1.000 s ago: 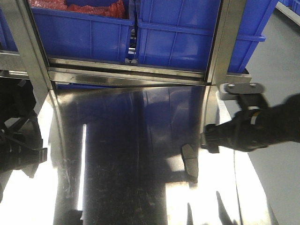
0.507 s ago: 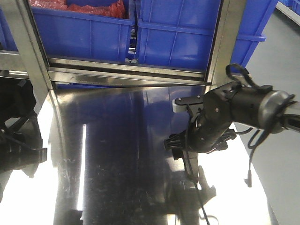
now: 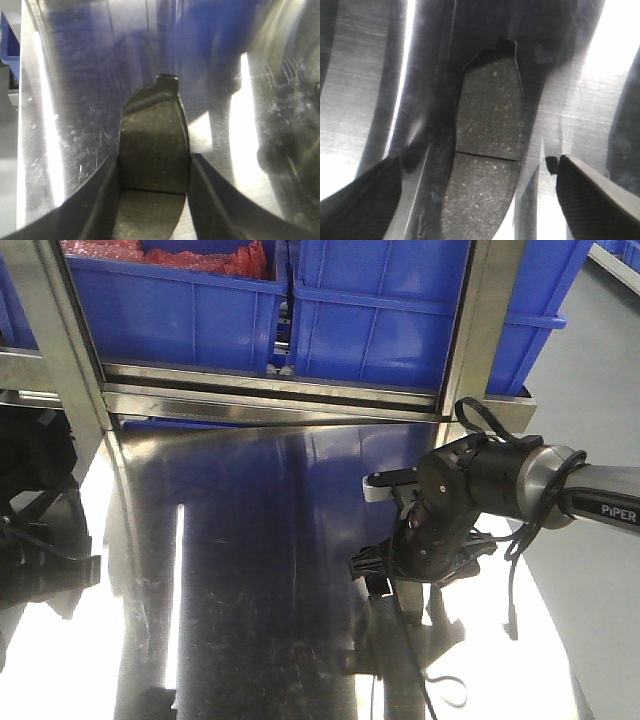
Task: Move and align brake pads A on conveyor
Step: 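Lower the right gripper and close it on the brake pad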
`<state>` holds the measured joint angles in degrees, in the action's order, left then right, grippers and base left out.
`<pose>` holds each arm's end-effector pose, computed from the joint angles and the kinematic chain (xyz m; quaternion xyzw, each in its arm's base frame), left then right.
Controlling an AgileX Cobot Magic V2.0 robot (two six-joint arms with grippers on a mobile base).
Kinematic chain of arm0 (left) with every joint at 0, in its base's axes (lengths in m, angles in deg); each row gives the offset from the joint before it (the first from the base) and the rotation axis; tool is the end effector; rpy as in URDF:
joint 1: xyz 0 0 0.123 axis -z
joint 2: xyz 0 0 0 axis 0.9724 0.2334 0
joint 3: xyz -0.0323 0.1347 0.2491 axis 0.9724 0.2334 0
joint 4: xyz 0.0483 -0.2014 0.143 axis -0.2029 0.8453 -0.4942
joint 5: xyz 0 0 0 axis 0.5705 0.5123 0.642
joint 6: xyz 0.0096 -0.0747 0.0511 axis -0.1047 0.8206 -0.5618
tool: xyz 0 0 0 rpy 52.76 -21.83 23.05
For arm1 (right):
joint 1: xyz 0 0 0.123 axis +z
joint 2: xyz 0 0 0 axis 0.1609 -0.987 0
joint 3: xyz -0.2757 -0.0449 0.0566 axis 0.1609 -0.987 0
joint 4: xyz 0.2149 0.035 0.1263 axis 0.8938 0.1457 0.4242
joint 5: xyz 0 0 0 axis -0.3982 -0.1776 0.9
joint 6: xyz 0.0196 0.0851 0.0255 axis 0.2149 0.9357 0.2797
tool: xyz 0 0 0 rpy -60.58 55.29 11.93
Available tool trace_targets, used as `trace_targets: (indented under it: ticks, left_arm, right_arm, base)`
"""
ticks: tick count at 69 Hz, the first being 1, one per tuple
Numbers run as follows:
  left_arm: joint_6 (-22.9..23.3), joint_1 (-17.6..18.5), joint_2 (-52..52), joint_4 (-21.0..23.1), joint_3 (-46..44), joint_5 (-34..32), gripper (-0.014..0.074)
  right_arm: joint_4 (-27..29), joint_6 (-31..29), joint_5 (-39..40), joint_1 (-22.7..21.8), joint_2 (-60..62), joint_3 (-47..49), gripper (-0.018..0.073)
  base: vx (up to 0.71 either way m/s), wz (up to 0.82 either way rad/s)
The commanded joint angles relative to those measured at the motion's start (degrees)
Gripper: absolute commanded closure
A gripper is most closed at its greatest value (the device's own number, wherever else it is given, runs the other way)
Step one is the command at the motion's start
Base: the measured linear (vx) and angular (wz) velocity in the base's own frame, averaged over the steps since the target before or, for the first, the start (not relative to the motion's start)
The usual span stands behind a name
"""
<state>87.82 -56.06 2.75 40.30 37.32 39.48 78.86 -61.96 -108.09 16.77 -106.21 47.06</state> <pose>0.1809 -0.0608 0.2929 0.0231 0.9154 -0.0950 0.3905 0.3351 0.1577 0.1642 -0.1019 0.9894 0.0066 0.1032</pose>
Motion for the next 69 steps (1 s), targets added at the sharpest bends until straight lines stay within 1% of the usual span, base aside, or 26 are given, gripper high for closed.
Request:
trace_targets:
  ticks: [1, 7, 13, 45, 58, 69]
  left_arm:
    - [0.0, 0.2, -0.8, -0.4, -1.7, -4.2, 0.0398]
    - [0.0, 0.2, -0.8, -0.4, -1.7, -4.2, 0.0398]
    - [0.0, 0.2, -0.8, -0.4, -1.7, -4.2, 0.0398]
    - [0.0, 0.2, -0.8, -0.4, -1.7, -4.2, 0.0398]
    - [0.0, 0.2, -0.8, -0.4, -1.7, -4.2, 0.0398]
    - [0.0, 0.2, -0.8, -0.4, -1.7, -4.2, 0.0398]
  right_arm:
    - [-0.6, 0.2, 1.1, -0.2, 2.7, 1.7, -0.0025]
    - [-0.6, 0.2, 1.0, -0.2, 2.3, 1.7, 0.0001]
    - [-0.6, 0.2, 0.7, -0.2, 1.7, 1.7, 0.0045]
    - [-0.5, -0.1, 1.9, -0.2, 2.9, 1.7, 0.032]
    - [-0.5, -0.2, 2.0, -0.2, 3.8, 1.7, 0.0411]
    - [-0.7, -0.2, 2.1, -0.2, 5.1, 1.7, 0.0463]
  base:
    - [0.0, 0.0]
    - [0.0, 0.0]
    - [0.0, 0.0]
    - [0.0, 0.0]
    - [0.0, 0.0]
    - [0.0, 0.0]
